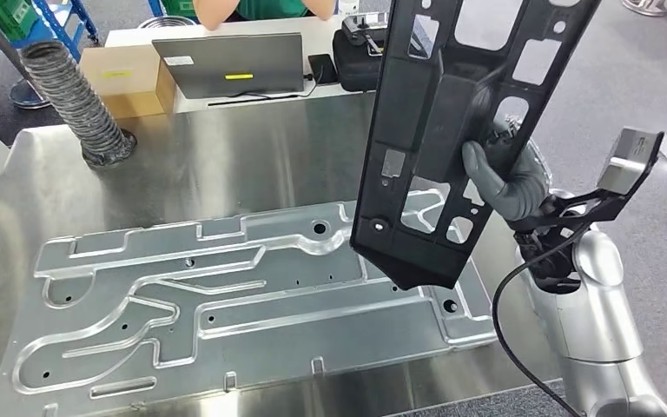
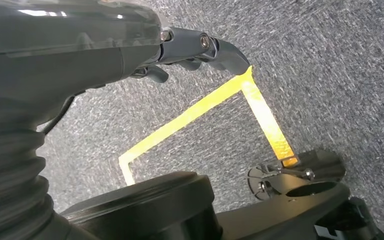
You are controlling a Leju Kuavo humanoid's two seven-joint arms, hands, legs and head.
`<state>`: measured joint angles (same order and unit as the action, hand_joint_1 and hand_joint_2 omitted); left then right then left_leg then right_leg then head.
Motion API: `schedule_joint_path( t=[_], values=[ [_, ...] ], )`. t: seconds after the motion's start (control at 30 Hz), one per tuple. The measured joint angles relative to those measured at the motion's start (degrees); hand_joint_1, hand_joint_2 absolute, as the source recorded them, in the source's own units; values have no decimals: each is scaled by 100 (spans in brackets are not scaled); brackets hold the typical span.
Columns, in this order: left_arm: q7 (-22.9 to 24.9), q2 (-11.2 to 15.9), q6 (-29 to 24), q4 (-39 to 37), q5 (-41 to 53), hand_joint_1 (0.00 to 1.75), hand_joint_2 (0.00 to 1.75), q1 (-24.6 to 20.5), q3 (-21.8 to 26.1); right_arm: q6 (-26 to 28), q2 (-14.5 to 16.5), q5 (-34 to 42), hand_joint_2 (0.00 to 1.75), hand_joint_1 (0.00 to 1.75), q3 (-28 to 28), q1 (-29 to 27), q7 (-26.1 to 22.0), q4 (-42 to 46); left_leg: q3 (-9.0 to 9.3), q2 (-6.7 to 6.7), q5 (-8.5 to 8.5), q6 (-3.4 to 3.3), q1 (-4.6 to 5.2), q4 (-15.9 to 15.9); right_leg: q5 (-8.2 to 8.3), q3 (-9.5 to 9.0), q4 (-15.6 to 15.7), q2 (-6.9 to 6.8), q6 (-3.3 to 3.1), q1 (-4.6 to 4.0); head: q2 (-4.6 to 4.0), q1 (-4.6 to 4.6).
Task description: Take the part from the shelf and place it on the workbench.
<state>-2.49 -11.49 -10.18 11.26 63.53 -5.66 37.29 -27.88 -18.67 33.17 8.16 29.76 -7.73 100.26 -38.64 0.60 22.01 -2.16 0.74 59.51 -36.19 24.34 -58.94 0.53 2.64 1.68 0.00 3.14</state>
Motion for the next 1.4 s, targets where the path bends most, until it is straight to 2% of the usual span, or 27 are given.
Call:
schedule_joint_path(
  t=[0.03,0.1,0.13,0.17,0.2,0.27,0.3,0.33,0.4,0.5,0.53,0.6,0.63,0.67,0.7,0.8,0.87,0.97,1.03,1.1,1.13,1.17,1.2,1.23,1.3,1.37,1.4],
  values=[
    [0,-5,-5,1,4,0,175,5,0,-1,-16,24,175,175,-3,95,24,-35,57,-1,31,-24,-9,-36,-117,174,-309,-11,14,-4,0,-1],
    [2,-15,-8,-1,8,0,175,20,0,2,-40,50,175,175,-5,197,57,-112,140,7,108,-58,-7,-60,-339,758,-1159,-21,36,-22,0,-1],
    [5,-18,-3,-1,8,0,175,29,0,2,-48,54,175,175,-5,207,74,-150,181,22,150,-65,-6,-62,-348,1031,-1465,-21,40,-28,0,-1],
    [8,-20,3,-1,7,0,175,39,0,1,-56,55,175,175,-5,204,86,-186,233,42,196,-68,-4,-62,-222,1221,-1566,-21,32,-35,0,-1],
    [10,-22,9,-1,7,0,175,48,0,0,-65,55,175,175,-5,202,95,-217,294,64,241,-68,1,-62,43,1299,-1422,-21,7,-48,0,-1],
    [16,-38,20,-2,7,0,175,65,0,-2,-86,56,175,175,-5,214,100,-264,411,99,328,-61,9,-66,724,1237,-712,-21,-94,-96,0,-1],
    [17,-49,22,-4,6,0,175,75,1,-2,-96,57,175,175,-5,219,100,-282,444,113,357,-50,15,-66,968,1188,-405,-23,-149,-128,0,-1],
    [19,-56,22,-5,5,0,175,81,2,-2,-106,58,175,175,-5,223,102,-299,459,124,376,-33,12,-68,1096,1157,-220,-24,-193,-156,0,0],
    [19,-55,18,-7,4,0,175,77,4,-1,-119,60,175,175,-6,235,104,-325,465,139,392,13,6,-87,1128,1143,-130,-27,-245,-187,0,1],
    [27,-41,34,-4,-44,0,175,58,10,-4,-132,63,175,175,-8,275,102,-336,404,88,538,106,27,32,1084,990,139,-50,-301,-103,0,1],
    [30,-33,49,-3,-78,0,175,56,19,-9,-134,64,175,175,-8,280,101,-342,314,64,681,142,25,259,1082,932,215,-61,-314,-72,0,1],
    [9,-17,89,-3,-151,0,175,39,54,-21,-137,67,175,175,-1,266,99,-367,37,45,1012,208,-10,966,1090,886,225,-81,-321,-57,0,1],
    [-14,-7,113,-3,-181,0,175,25,79,-28,-137,67,175,175,7,249,98,-381,-94,44,1109,241,-29,1279,1082,876,217,-88,-315,-46,0,1],
    [-39,1,139,-3,-202,0,175,13,102,-30,-137,67,175,175,14,226,96,-392,-153,41,1104,273,-50,1419,1073,871,206,-93,-304,-33,0,1],
    [-56,10,160,-2,-212,0,175,9,122,-27,-138,68,175,175,20,205,90,-395,-112,36,991,303,-73,1342,1063,870,188,-92,-288,-17,0,1],
    [-60,21,189,-1,-210,0,175,39,148,0,-155,70,175,175,19,168,60,-363,388,22,485,366,-134,304,1017,889,94,-70,-199,18,0,1],
    [-59,10,211,-2,-204,0,175,56,154,10,-185,72,175,175,5,148,40,-332,521,32,413,325,-135,-25,1023,945,38,-55,-122,-2,0,2],
    [-66,-6,240,-3,-174,0,175,53,155,14,-248,75,175,175,-34,69,19,-289,465,42,356,173,-125,-40,1040,995,21,-54,-17,0,0,1],
    [-66,-14,249,-3,-146,0,175,45,155,20,-300,78,175,175,-67,9,2,-243,418,26,281,63,-129,-76,764,1107,-269,-56,16,11,0,1],
    [-67,-21,256,-3,-120,0,175,34,155,26,-348,84,175,175,-96,-48,-9,-206,333,9,209,-2,-107,-84,275,1361,-991,-57,24,7,0,1],
    [-72,-23,266,-3,-107,0,175,28,155,27,-367,87,175,175,-110,-86,-13,-194,281,5,173,-18,-87,-84,100,1475,-1358,-56,22,1,0,1],
    [-79,-24,279,-3,-96,0,175,23,155,30,-382,88,175,175,-121,-130,-15,-181,229,2,134,-29,-66,-84,35,1515,-1583,-56,11,-7,0,1],
    [-86,-25,291,-3,-84,0,175,16,155,32,-398,88,175,175,-130,-171,-16,-166,176,1,95,-35,-45,-84,87,1457,-1607,-56,-12,-19,0,1],
    [-92,-25,300,-3,-74,0,175,9,155,34,-413,88,175,175,-138,-204,-16,-147,129,2,53,-34,-26,-84,236,1287,-1400,-56,-48,-35,0,1],
    [-91,-33,305,-2,-57,0,175,-7,155,40,-445,85,175,175,-159,-238,-17,-98,48,4,-32,-17,5,-81,486,739,-587,-59,-147,-95,0,1],
    [-86,-47,305,-2,-49,0,175,-16,154,49,-471,81,175,175,-191,-260,-25,-48,11,2,-118,25,20,-90,537,379,15,-69,-204,-151,0,2],
    [-85,-54,303,-2,-46,0,175,-18,153,53,-480,75,175,175,-205,-272,-29,-30,5,0,-162,54,20,-102,527,337,124,-73,-219,-173,0,2]
  ],
)
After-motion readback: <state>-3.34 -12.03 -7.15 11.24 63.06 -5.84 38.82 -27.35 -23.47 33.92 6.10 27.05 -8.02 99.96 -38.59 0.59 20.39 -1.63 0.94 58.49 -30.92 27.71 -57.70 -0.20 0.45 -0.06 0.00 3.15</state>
